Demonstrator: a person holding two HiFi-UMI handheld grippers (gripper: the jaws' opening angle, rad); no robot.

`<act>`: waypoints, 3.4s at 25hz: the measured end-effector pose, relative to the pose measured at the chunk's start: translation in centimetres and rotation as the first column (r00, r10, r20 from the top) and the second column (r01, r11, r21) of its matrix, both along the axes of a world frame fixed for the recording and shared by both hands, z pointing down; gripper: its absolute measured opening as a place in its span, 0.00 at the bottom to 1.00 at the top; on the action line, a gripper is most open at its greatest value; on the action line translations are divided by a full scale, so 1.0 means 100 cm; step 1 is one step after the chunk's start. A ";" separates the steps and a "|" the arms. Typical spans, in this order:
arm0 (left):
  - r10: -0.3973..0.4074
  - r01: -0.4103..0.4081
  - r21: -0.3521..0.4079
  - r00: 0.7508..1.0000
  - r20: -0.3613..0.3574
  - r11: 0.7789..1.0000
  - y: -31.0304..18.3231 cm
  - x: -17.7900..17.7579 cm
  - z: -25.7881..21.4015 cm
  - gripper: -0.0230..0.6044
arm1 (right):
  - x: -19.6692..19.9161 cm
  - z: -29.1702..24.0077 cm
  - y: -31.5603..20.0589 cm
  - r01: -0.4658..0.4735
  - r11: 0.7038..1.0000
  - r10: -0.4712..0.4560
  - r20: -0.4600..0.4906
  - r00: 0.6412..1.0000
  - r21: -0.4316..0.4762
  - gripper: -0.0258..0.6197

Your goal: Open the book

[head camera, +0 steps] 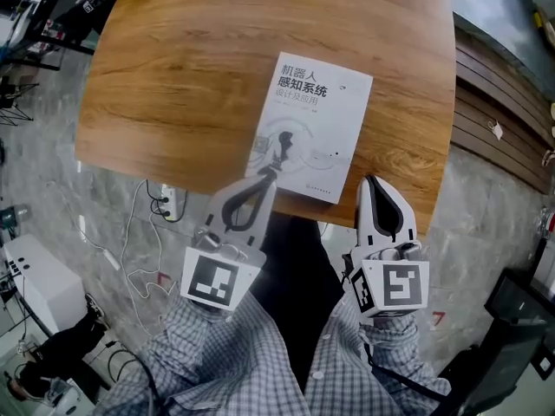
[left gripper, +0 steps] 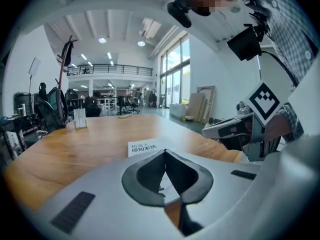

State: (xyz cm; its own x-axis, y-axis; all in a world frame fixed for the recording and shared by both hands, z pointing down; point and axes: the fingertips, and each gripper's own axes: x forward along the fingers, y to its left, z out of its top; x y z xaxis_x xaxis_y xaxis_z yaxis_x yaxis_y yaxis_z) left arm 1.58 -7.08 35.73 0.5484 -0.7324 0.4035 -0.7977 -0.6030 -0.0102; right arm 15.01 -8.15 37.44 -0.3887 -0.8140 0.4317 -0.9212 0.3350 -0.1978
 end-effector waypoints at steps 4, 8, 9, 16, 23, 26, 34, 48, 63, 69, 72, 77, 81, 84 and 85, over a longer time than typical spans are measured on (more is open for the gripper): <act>0.034 -0.034 -0.034 0.999 0.014 0.999 -0.006 0.003 0.024 0.05 | 0.000 0.030 -0.008 -0.022 0.997 0.024 0.023 0.999 -0.078 0.07; 0.104 -0.099 -0.054 0.990 0.092 0.994 -0.010 0.005 0.047 0.05 | 0.007 0.061 -0.014 -0.099 0.976 0.099 -0.005 0.995 -0.193 0.07; 0.125 -0.119 -0.053 0.985 0.116 0.991 -0.012 0.006 0.051 0.05 | 0.008 0.069 -0.016 -0.112 0.968 0.112 -0.013 0.994 -0.224 0.07; 0.200 -0.190 -0.084 0.970 0.136 0.978 -0.020 0.021 0.077 0.05 | -0.003 0.101 -0.013 -0.079 0.923 0.105 0.051 0.993 -0.376 0.07; 0.136 -0.125 -0.155 0.989 0.061 0.980 -0.024 0.012 0.089 0.05 | 0.002 0.103 -0.012 -0.057 0.875 0.181 0.216 0.959 -0.481 0.11; 0.099 -0.091 -0.190 0.995 0.033 0.977 -0.027 0.005 0.093 0.05 | 0.006 0.098 -0.014 -0.052 0.874 0.198 0.256 0.946 -0.482 0.20; 0.148 -0.135 -0.161 0.986 0.075 0.978 -0.026 0.007 0.095 0.05 | -0.009 0.102 -0.015 -0.009 0.860 0.199 0.319 0.926 -0.510 0.24; 0.238 -0.219 -0.152 0.963 0.122 0.964 -0.016 0.012 0.096 0.05 | -0.016 0.103 -0.017 0.019 0.829 0.160 0.270 0.949 -0.559 0.13; 0.542 -0.573 -0.083 0.705 0.458 0.815 0.047 0.082 0.083 0.33 | -0.014 0.083 -0.019 -0.002 0.802 0.324 0.432 0.841 -0.597 0.10; 0.478 -0.542 -0.051 0.689 0.545 0.839 0.045 0.102 0.089 0.33 | -0.015 0.079 -0.020 0.003 0.805 0.333 0.456 0.825 -0.594 0.09; 0.441 -0.518 -0.034 0.691 0.573 0.855 0.035 0.105 0.093 0.33 | -0.015 0.077 -0.019 0.007 0.805 0.335 0.465 0.820 -0.594 0.09; 0.425 -0.524 0.021 0.712 0.560 0.851 0.031 0.108 0.089 0.23 | -0.014 0.080 -0.020 0.006 0.811 0.321 0.454 0.831 -0.585 0.09; 0.397 -0.472 0.038 0.781 0.482 0.881 0.026 0.104 0.081 0.14 | -0.015 0.076 -0.018 0.006 0.856 0.241 0.408 0.881 -0.517 0.09; 0.373 -0.421 0.030 0.831 0.412 0.906 0.020 0.102 0.073 0.12 | -0.010 0.064 -0.017 -0.030 0.896 0.213 0.370 0.904 -0.443 0.09; 0.364 -0.403 0.024 0.849 0.383 0.915 0.018 0.101 0.071 0.11 | -0.008 0.058 -0.017 -0.048 0.908 0.217 0.369 0.904 -0.416 0.09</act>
